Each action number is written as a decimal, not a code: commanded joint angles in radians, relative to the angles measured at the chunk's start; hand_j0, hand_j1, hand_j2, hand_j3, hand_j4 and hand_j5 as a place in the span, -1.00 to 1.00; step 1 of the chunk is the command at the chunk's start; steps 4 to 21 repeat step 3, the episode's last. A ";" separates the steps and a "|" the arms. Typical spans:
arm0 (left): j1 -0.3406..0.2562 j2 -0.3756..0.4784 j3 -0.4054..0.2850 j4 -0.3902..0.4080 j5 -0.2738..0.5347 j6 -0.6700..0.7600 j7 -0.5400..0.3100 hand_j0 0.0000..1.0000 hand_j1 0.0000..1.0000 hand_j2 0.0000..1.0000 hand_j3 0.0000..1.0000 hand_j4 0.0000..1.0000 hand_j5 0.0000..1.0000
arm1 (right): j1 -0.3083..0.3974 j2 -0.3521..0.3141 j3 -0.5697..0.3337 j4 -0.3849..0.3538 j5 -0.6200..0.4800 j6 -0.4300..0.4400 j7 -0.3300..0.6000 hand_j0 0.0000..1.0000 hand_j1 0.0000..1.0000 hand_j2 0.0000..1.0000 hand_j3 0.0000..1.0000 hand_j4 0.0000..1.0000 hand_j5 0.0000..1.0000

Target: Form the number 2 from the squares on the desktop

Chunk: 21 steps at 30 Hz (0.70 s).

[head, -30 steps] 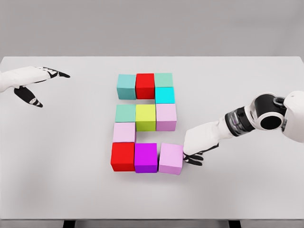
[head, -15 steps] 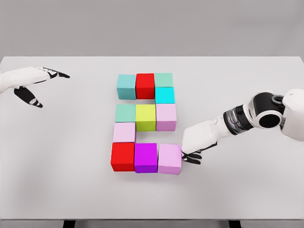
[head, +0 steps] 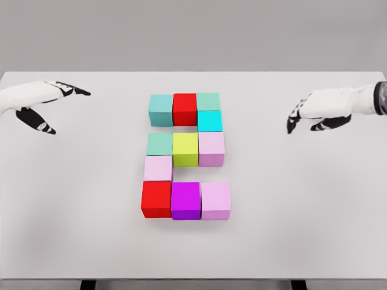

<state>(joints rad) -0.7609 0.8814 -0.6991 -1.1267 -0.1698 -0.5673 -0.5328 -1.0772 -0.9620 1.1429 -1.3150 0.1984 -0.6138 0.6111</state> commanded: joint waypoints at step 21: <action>0.002 0.002 0.001 0.001 0.007 0.001 0.000 1.00 1.00 1.00 1.00 1.00 1.00 | 0.111 -0.029 -0.258 0.020 -0.002 0.003 0.000 1.00 1.00 1.00 1.00 1.00 1.00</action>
